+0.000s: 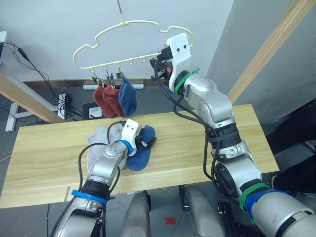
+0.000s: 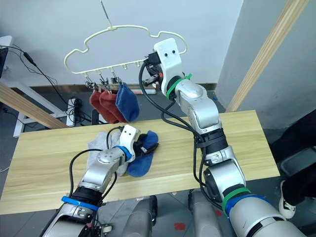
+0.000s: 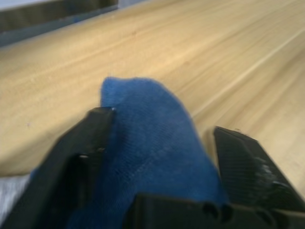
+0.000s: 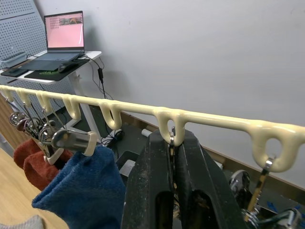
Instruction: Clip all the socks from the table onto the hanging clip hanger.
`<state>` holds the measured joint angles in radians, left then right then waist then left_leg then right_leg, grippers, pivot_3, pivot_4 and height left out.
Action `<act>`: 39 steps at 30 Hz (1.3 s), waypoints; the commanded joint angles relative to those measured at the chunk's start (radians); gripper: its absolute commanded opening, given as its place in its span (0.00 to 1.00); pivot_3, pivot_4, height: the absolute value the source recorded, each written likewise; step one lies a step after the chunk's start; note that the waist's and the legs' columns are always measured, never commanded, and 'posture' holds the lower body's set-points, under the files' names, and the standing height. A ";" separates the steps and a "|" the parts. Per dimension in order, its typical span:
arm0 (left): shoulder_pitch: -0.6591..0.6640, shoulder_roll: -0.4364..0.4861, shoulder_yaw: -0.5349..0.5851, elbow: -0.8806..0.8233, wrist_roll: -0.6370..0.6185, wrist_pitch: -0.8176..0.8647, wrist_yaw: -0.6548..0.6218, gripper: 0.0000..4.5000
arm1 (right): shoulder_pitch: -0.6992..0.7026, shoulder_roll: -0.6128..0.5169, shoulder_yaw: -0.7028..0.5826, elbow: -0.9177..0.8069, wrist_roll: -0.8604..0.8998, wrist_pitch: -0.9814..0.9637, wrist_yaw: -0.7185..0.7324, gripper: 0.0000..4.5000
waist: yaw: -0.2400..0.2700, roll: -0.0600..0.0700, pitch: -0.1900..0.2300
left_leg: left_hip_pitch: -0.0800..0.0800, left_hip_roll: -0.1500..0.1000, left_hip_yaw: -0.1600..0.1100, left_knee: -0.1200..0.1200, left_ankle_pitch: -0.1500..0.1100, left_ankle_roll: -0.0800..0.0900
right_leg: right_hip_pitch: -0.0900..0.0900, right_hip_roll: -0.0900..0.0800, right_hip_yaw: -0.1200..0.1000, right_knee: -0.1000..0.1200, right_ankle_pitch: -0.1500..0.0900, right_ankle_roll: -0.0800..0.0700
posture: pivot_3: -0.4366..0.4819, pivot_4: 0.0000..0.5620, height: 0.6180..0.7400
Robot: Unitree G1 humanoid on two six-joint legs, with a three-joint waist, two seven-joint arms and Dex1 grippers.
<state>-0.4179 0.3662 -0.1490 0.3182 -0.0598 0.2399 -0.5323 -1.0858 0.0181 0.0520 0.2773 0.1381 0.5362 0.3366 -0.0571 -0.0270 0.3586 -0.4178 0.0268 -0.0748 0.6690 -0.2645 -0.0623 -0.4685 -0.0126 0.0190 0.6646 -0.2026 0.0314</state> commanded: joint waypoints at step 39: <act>-0.139 -0.080 0.064 -0.044 0.188 -0.690 0.258 0.01 | 0.002 -0.006 0.000 -0.095 0.035 0.046 0.013 0.00 | -0.008 0.000 0.000 | -0.002 -0.001 0.001 0.001 0.000 0.000 | -0.001 -0.002 0.000 0.000 0.001 -0.001 | 0.36 0.61 1.00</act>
<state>-0.5501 0.2909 -0.1078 0.2890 0.1256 -0.4260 -0.2960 -1.0794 0.0077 0.0578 0.2368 0.1530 0.5841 0.3457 -0.0650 -0.0268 0.3584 -0.4196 0.0257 -0.0737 0.6704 -0.2645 -0.0621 -0.4696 -0.0149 0.0186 0.6646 -0.2020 0.0309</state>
